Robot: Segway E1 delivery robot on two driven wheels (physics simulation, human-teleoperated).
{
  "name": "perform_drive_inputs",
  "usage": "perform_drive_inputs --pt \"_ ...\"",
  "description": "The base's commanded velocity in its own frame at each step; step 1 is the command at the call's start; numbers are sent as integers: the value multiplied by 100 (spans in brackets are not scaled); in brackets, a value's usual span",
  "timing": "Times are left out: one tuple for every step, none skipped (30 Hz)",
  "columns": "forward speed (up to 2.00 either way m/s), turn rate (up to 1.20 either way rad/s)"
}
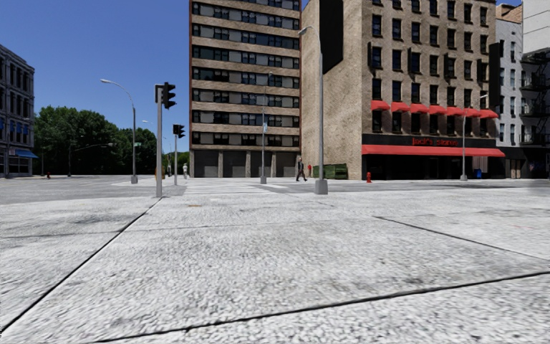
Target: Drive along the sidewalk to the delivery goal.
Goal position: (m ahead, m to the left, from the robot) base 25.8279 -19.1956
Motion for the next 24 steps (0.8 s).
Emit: perform_drive_inputs --pt "200 0" --pt "200 0" --pt "200 0" --pt "200 0" --pt "200 0" --pt "200 0" --pt "200 0" --pt "200 0" --pt "200 0" --pt "200 0" --pt "200 0" --pt "200 0" --pt "200 0" --pt "200 0" --pt "200 0" --pt "200 0" --pt "200 6" --pt "200 8" --pt "200 8" --pt "200 8" --pt "200 8" --pt "200 9" --pt "200 11" --pt "200 16"
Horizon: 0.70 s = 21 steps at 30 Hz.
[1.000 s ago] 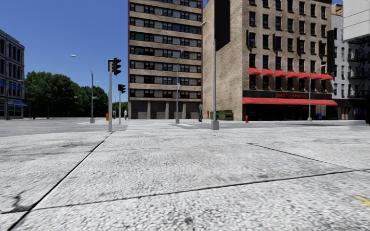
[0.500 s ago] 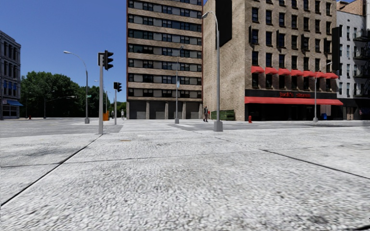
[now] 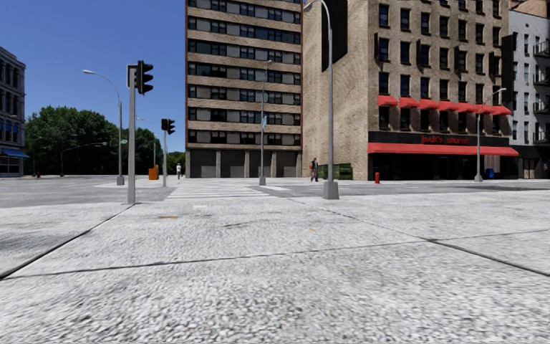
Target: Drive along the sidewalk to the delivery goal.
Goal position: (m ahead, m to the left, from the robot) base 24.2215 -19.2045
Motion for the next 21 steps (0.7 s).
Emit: perform_drive_inputs --pt "200 16" --pt "200 19" --pt "200 20" --pt "200 20" --pt "200 20" --pt "200 20" --pt "200 20" --pt "200 20" --pt "200 23" --pt "200 26" --pt "200 26" --pt "200 27" --pt "200 27" --pt "200 28" --pt "200 28" --pt "200 31" --pt "200 32" --pt "200 33" --pt "200 33" --pt "200 33" --pt "200 33"
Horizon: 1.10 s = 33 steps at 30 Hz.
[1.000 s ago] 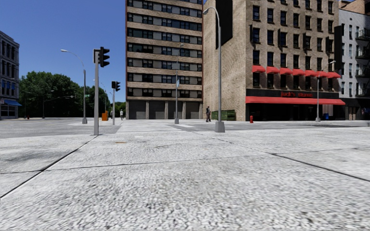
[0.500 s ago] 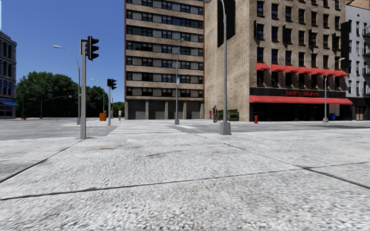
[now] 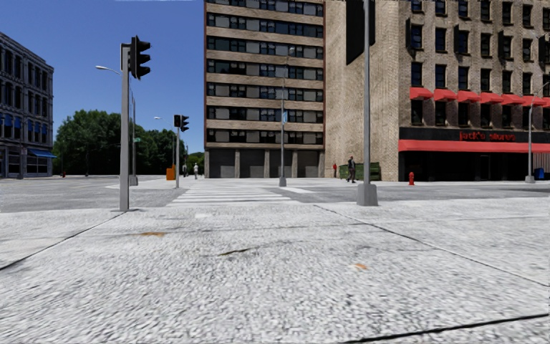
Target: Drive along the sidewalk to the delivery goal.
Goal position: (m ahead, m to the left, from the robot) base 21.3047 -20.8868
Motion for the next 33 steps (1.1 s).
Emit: perform_drive_inputs --pt "200 33" --pt "200 33" --pt "200 33" --pt "200 33" --pt "200 33" --pt "200 33" --pt "200 33" --pt "200 33" --pt "200 33" --pt "200 33" --pt "200 33" --pt "200 33" --pt "200 33" --pt "200 33" --pt "200 33" --pt "200 33" --pt "200 32" --pt "200 31" --pt "200 30" --pt "200 30" --pt "200 30" --pt "200 29" --pt "200 0" --pt "200 0" --pt "200 0" --pt "200 0" --pt "200 0" --pt "200 0" --pt "200 0" --pt "200 0" --pt "200 0" --pt "200 0" --pt "200 0"
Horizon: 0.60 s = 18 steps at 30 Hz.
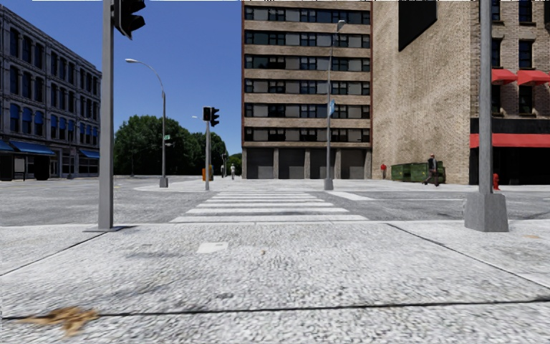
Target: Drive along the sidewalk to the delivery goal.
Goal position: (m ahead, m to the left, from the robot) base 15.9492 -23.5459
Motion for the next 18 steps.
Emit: perform_drive_inputs --pt "200 0" --pt "200 0" --pt "200 0" --pt "200 0" --pt "200 0" --pt "200 0" --pt "200 0" --pt "200 0" --pt "200 0" --pt "200 0" --pt "200 0" --pt "200 0" --pt "200 0" --pt "200 0" --pt "200 0" --pt "200 0" --pt "200 0" --pt "200 0"
